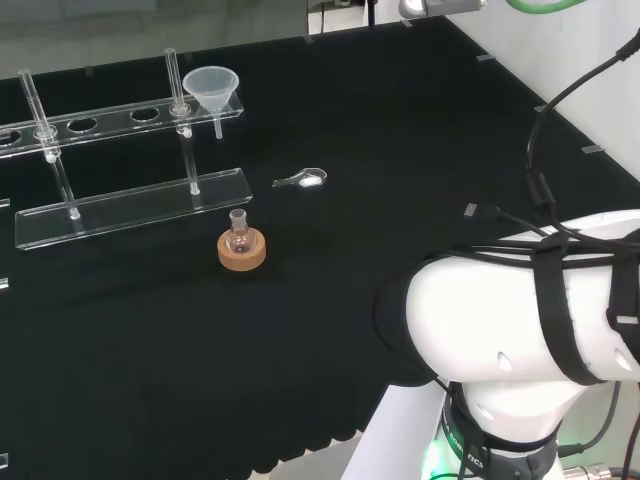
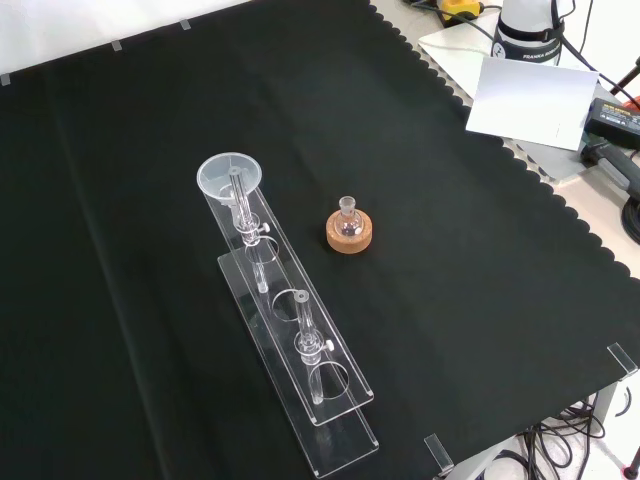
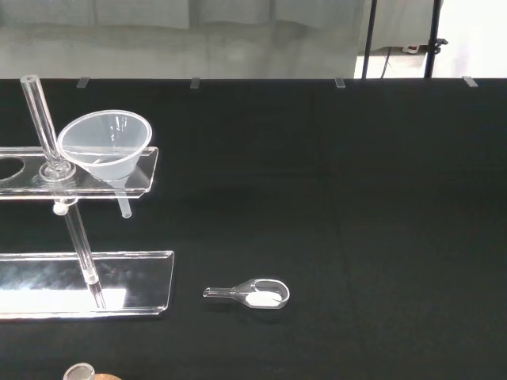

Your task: Pick up the funnel from the transparent funnel stand.

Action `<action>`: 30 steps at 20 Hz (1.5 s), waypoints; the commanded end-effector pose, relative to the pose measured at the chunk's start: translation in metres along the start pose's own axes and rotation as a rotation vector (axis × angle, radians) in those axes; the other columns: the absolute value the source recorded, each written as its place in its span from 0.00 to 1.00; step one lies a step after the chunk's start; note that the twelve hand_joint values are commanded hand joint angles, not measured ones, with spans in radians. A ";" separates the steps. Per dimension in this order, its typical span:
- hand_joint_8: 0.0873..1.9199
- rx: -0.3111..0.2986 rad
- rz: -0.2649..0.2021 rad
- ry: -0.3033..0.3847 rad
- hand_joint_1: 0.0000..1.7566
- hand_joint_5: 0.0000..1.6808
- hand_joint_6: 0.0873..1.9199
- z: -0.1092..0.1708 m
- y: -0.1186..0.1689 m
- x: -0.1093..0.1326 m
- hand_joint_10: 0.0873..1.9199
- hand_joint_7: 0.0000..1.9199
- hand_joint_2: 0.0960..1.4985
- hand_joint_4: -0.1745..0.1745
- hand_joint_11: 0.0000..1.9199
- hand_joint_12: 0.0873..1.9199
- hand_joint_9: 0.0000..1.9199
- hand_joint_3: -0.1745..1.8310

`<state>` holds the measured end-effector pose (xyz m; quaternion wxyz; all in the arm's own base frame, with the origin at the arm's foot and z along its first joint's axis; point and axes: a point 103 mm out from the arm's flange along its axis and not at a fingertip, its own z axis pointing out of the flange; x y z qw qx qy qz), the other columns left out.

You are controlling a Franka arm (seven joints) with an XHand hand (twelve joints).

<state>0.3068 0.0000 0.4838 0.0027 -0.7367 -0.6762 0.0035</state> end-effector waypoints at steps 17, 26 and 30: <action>0.19 0.046 -0.094 0.052 0.00 0.14 0.00 0.025 0.033 0.031 0.28 0.00 0.79 0.60 0.02 0.70 0.09 0.27; 0.20 0.111 -0.106 0.071 0.01 0.13 0.00 0.047 0.084 0.016 0.28 0.01 0.78 0.60 0.02 0.70 0.09 0.26; 0.20 0.149 -0.123 0.084 0.04 0.13 0.00 0.064 0.113 0.023 0.29 0.01 0.76 0.59 0.02 0.70 0.10 0.25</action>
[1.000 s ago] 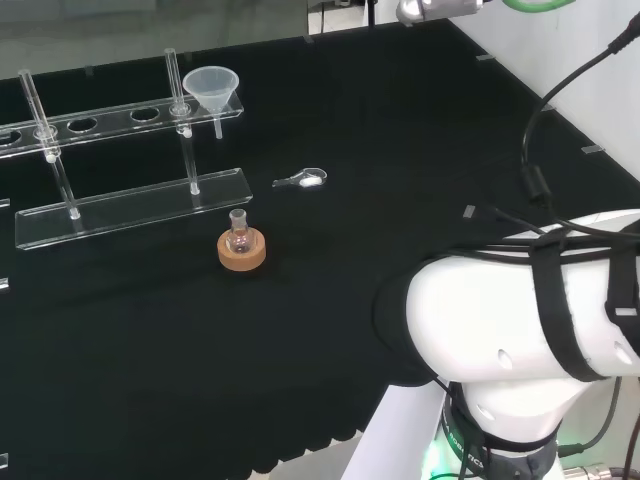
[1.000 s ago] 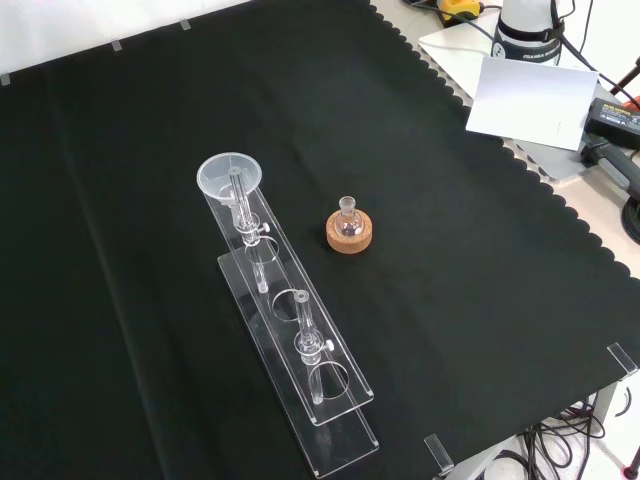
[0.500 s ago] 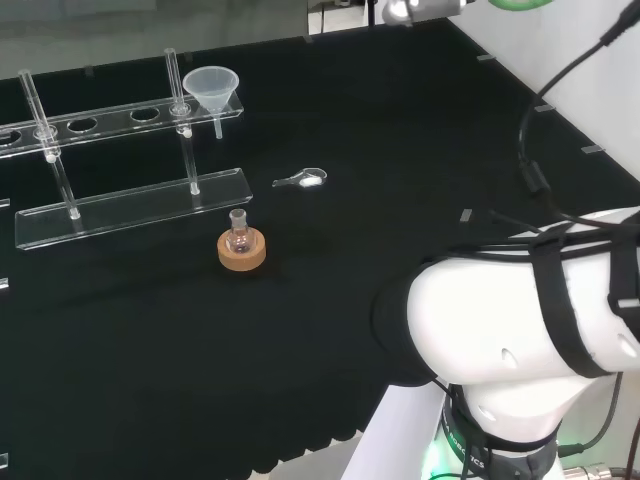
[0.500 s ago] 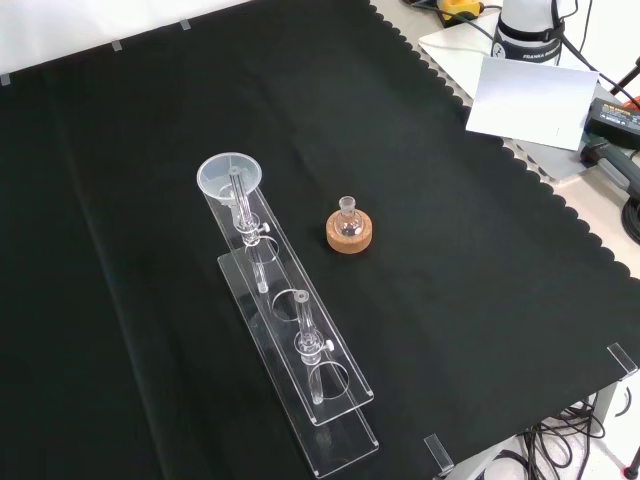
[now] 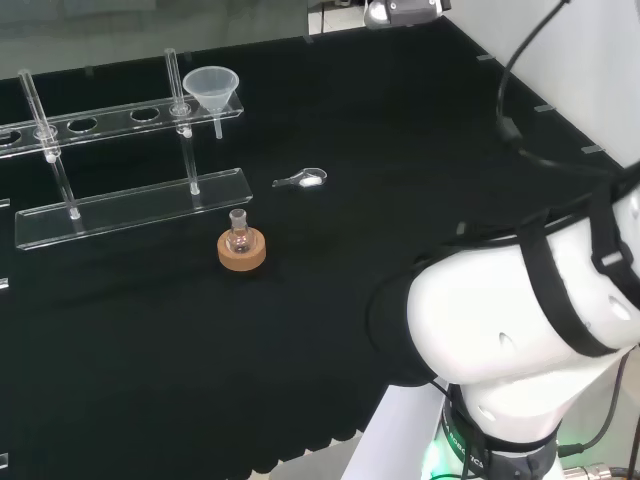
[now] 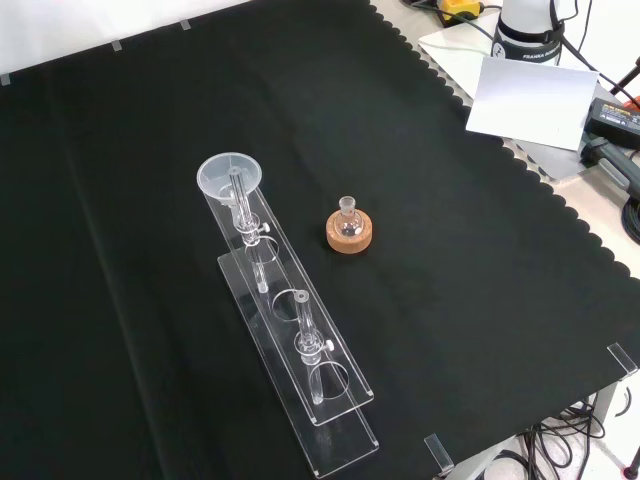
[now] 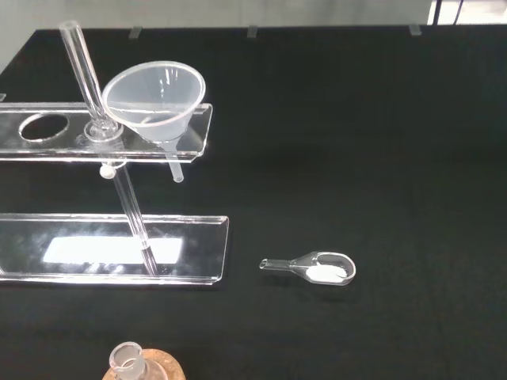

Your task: Pick up the funnel from the transparent funnel stand.

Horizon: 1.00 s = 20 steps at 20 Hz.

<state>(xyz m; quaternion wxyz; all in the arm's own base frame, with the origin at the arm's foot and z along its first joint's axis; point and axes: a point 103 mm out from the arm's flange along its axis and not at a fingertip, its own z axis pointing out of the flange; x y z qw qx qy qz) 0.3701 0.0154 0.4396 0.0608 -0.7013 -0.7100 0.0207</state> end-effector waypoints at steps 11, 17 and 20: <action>0.24 0.131 -0.139 -0.016 0.20 0.12 0.00 0.041 0.124 0.034 0.32 0.05 0.63 0.56 0.03 0.72 0.13 0.21; 0.24 0.171 -0.162 -0.028 0.24 0.12 0.00 0.058 0.147 0.056 0.32 0.04 0.59 0.55 0.03 0.73 0.13 0.20; 0.24 0.174 -0.201 0.137 0.27 0.12 0.00 0.070 0.151 0.039 0.32 0.02 0.57 0.55 0.05 0.74 0.12 0.19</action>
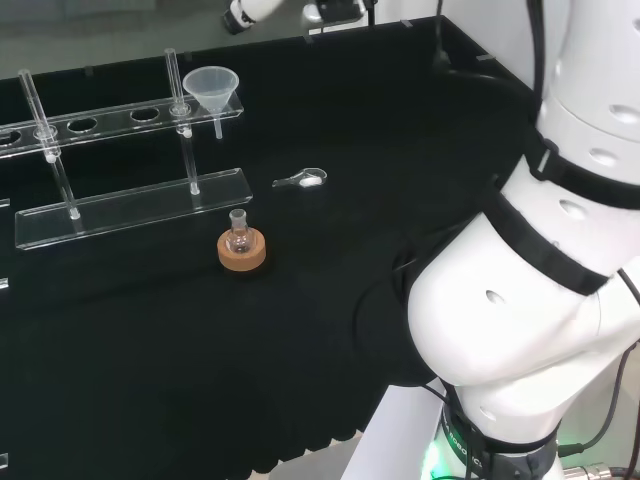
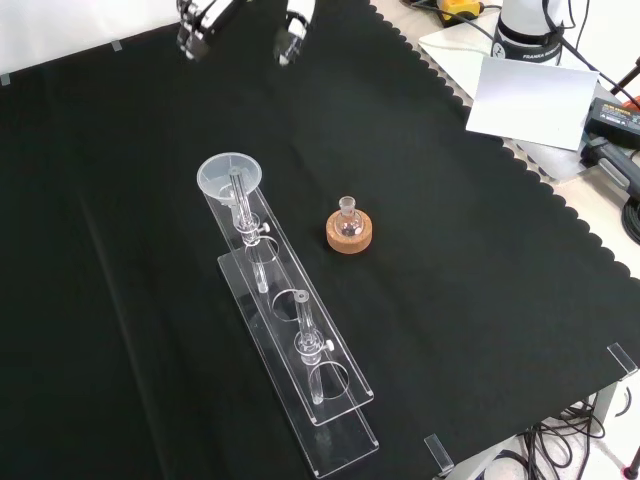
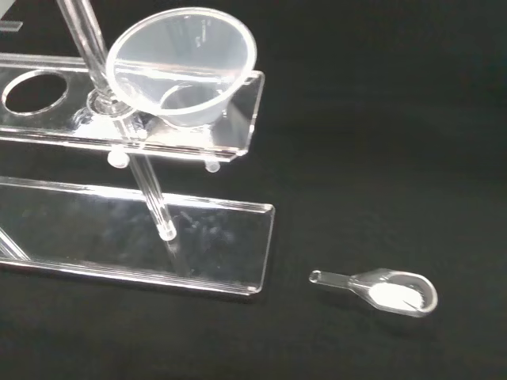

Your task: Pick up the funnel from the transparent funnel stand.

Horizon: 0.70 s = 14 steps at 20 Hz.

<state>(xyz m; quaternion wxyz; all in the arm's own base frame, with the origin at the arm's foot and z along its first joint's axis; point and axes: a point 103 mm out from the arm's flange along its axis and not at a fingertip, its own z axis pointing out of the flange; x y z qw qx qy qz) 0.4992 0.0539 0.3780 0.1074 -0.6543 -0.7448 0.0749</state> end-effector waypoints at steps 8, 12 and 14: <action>0.14 0.148 -0.023 0.023 0.32 0.08 0.00 0.032 0.035 0.005 0.38 0.00 0.52 0.53 0.07 0.78 0.05 0.20; 0.09 0.170 0.034 -0.031 0.33 0.05 0.00 0.038 0.043 0.031 0.40 0.00 0.49 0.48 0.07 0.79 0.03 0.20; 0.08 0.166 0.032 -0.040 0.33 0.05 0.00 0.041 0.046 0.043 0.40 0.00 0.49 0.47 0.07 0.79 0.02 0.20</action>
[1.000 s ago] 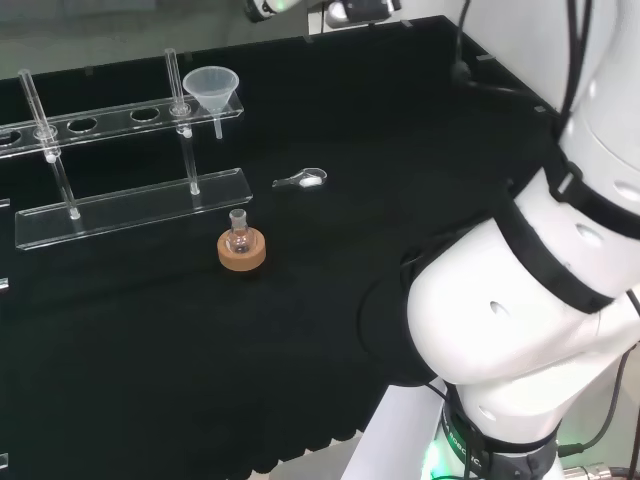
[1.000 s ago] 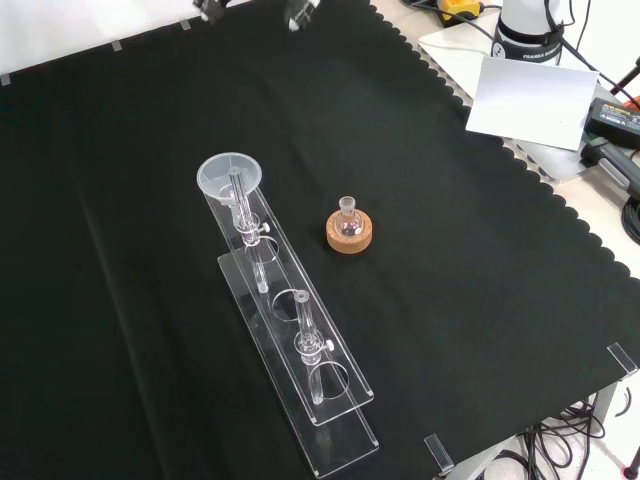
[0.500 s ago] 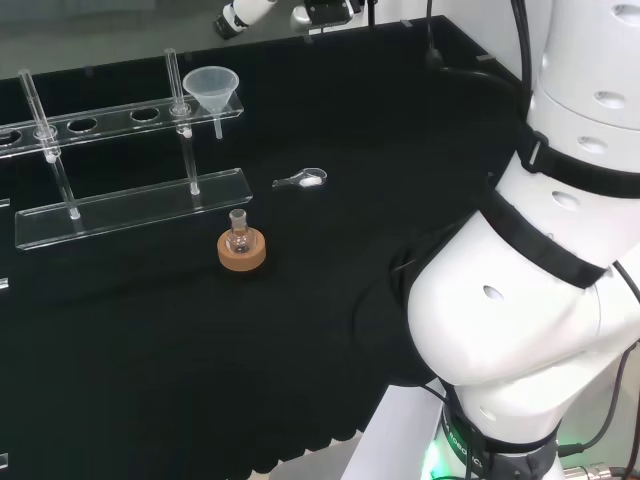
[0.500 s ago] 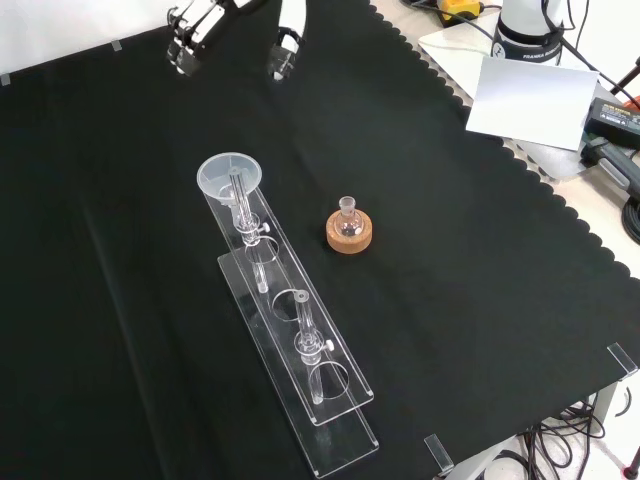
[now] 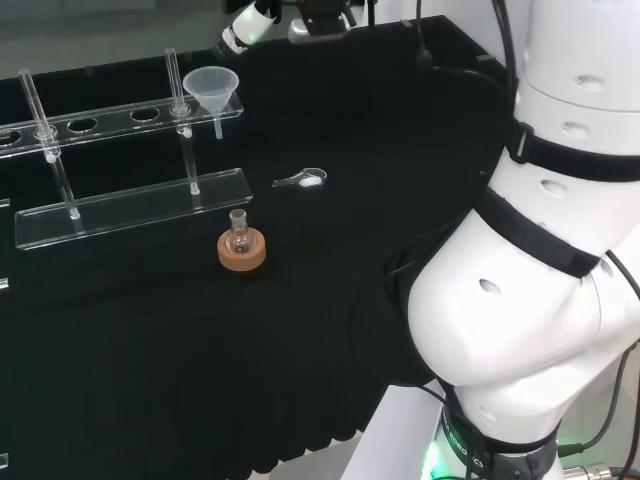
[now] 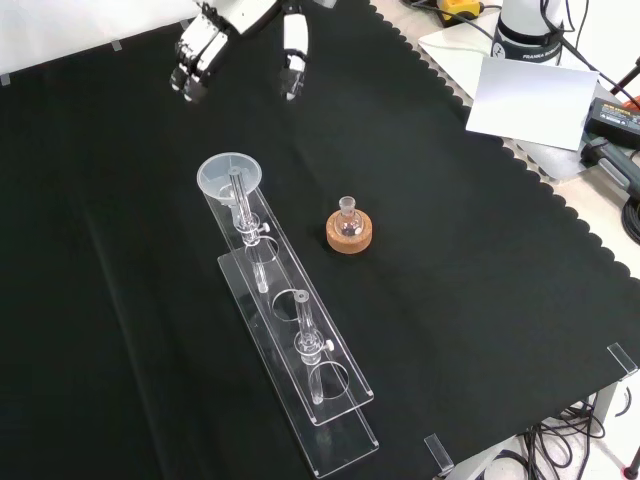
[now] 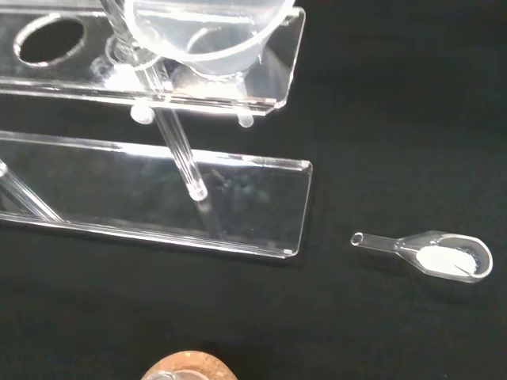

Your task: Pick up the funnel from the transparent funnel stand.

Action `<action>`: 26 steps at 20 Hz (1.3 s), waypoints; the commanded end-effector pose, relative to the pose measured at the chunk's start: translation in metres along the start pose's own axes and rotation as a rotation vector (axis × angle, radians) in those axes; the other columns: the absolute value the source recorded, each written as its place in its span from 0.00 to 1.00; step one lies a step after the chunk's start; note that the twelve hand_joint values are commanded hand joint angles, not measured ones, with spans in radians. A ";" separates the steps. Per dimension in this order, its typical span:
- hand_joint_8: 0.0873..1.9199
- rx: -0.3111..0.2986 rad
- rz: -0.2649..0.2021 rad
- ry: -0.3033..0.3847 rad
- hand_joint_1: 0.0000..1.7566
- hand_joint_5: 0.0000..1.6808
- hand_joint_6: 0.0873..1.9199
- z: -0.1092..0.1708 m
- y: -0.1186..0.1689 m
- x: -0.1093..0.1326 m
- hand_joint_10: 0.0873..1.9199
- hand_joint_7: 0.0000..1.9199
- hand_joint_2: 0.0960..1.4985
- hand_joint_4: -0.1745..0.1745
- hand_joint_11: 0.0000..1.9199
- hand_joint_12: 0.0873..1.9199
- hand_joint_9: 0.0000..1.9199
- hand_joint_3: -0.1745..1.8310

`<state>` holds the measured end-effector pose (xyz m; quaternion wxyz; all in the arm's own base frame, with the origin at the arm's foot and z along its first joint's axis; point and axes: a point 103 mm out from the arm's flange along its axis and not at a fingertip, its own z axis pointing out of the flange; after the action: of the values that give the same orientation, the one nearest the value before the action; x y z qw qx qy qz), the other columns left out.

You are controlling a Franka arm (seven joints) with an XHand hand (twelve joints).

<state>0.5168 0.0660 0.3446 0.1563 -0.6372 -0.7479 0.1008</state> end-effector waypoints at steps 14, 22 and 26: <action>0.03 0.082 0.104 -0.089 0.36 0.00 0.00 0.028 0.040 0.048 0.42 0.00 0.46 0.40 0.08 0.79 0.00 0.21; 0.01 0.099 0.111 -0.085 0.37 0.00 0.00 0.034 0.052 0.048 0.41 0.00 0.45 0.37 0.09 0.79 0.00 0.21; 0.00 0.115 0.109 -0.089 0.37 0.00 0.00 0.040 0.060 0.047 0.41 0.00 0.44 0.37 0.09 0.79 0.00 0.21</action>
<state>0.5467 0.1235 0.2986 0.1499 -0.6633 -0.7125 0.1727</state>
